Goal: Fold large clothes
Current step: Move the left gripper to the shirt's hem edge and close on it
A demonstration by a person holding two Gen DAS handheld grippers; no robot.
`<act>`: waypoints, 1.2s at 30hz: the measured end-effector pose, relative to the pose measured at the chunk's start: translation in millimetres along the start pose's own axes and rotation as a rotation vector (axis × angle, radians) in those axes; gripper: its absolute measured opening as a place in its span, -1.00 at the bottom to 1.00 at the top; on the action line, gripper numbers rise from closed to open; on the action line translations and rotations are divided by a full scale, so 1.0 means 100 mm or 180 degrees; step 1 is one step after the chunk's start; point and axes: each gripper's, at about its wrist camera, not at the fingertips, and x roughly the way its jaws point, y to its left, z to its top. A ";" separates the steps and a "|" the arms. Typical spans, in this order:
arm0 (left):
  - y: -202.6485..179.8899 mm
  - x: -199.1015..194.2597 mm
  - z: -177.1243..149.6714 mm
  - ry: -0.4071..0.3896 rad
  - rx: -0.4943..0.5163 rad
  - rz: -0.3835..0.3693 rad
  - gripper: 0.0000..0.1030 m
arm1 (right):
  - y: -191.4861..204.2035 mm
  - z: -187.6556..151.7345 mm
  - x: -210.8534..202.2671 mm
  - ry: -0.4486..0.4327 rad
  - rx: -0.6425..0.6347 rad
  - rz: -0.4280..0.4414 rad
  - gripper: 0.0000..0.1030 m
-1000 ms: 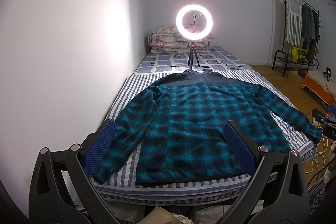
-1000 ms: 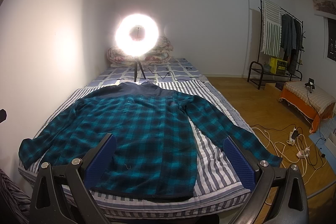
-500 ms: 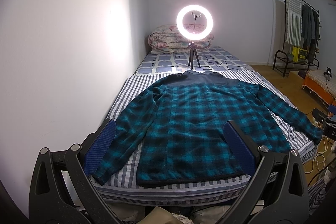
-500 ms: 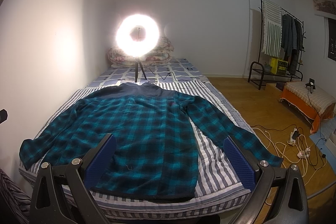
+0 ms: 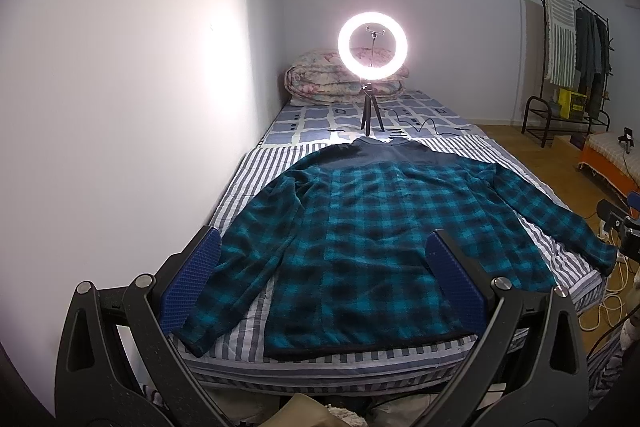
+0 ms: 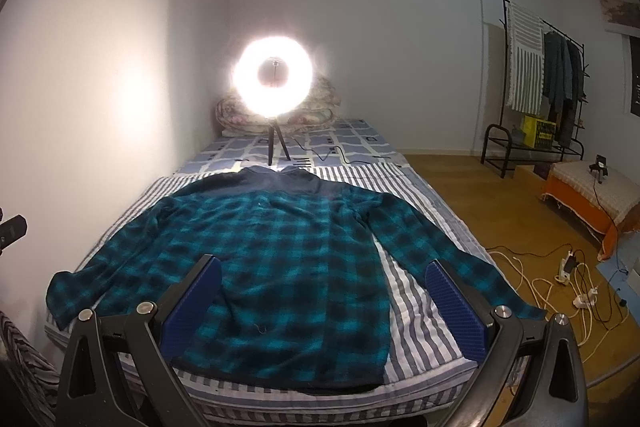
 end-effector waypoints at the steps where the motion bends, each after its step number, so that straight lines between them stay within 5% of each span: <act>1: 0.01 0.00 0.01 -0.0006 -0.0006 0.0002 1.00 | 0.01 0.01 0.00 -0.0004 0.0000 0.0016 0.99; 10: 0.11 0.01 -0.06 0.0020 -0.0041 0.0039 1.00 | 0.17 0.14 0.08 0.0013 -0.0039 0.0262 0.99; 19: 0.62 0.08 -0.25 0.0243 -0.0280 0.0095 1.00 | 0.46 0.41 0.29 -0.0169 -0.0257 0.0365 0.97; 25: 0.94 0.04 -0.34 0.0200 -0.0435 0.0338 0.98 | 0.78 0.52 0.62 0.0123 -0.0300 0.0906 0.57; 32: 1.19 0.37 -0.48 0.0478 -0.0300 0.0549 0.28 | 1.31 0.72 1.20 0.0604 -0.0360 0.1504 0.11; 36: 1.33 0.66 -0.48 0.0717 -0.0255 0.0463 0.23 | 1.56 0.78 1.51 0.0873 -0.0314 0.1690 -0.07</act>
